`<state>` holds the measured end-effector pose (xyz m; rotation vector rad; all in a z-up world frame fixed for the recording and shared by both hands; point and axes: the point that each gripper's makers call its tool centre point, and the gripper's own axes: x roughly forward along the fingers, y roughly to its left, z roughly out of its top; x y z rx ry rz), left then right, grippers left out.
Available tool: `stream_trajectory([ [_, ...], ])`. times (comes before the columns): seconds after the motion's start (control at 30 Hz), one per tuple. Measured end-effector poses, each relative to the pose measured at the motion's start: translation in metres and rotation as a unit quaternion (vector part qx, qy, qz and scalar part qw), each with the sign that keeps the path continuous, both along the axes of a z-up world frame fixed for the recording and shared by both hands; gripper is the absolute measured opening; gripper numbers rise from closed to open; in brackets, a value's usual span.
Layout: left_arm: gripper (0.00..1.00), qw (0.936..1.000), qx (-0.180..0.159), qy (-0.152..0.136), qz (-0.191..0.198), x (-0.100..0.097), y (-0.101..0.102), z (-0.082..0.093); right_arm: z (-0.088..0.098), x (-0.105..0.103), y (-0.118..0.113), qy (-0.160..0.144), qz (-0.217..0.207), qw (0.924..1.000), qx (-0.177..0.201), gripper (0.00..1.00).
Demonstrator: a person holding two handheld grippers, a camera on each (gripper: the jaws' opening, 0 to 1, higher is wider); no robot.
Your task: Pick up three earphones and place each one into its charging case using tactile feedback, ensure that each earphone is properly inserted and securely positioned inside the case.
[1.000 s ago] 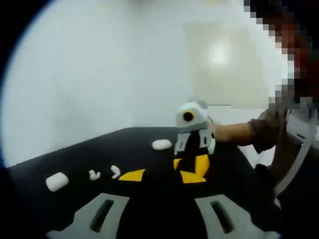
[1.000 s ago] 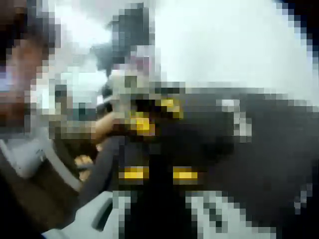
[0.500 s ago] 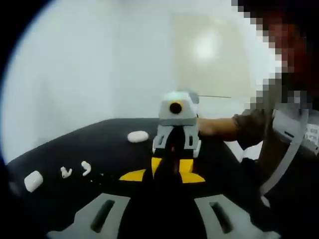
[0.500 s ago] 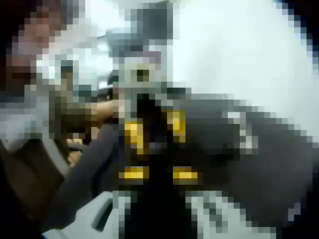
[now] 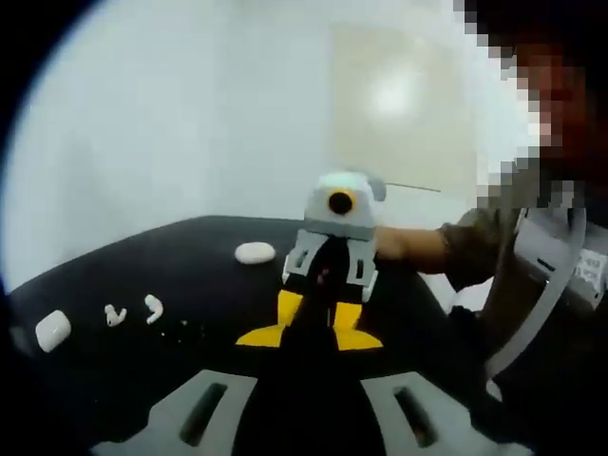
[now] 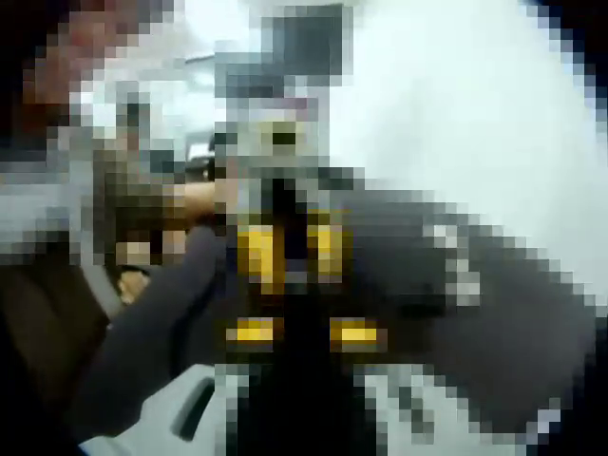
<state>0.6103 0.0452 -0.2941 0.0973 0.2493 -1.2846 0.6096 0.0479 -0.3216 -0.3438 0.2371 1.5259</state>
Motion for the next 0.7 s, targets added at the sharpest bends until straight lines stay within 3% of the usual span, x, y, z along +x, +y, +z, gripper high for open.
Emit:
stream_trajectory([
  [0.1, 0.14, 0.9999, 0.0, 0.014, -0.005, -0.0008, 0.0012, -0.0001, -0.001, -0.0034, 0.0002, 0.012, 0.005, 0.9999, -0.004, 0.19],
  [0.17, 0.14, 0.9996, -0.002, 0.027, -0.006, -0.0016, 0.0014, -0.0003, -0.0011, -0.0049, 0.0001, -0.009, 0.015, 0.9998, -0.003, 0.19],
  [0.37, 0.14, 0.9976, -0.018, 0.067, -0.005, -0.0037, -0.0003, 0.0007, -0.0004, -0.0069, -0.001, -0.023, 0.022, 0.9995, 0.002, 0.18],
  [0.7, 0.15, 0.9979, -0.034, 0.055, 0.006, -0.0029, -0.0019, 0.0057, -0.0005, -0.0085, -0.0012, -0.016, 0.02, 0.9997, 0.003, 0.18],
])
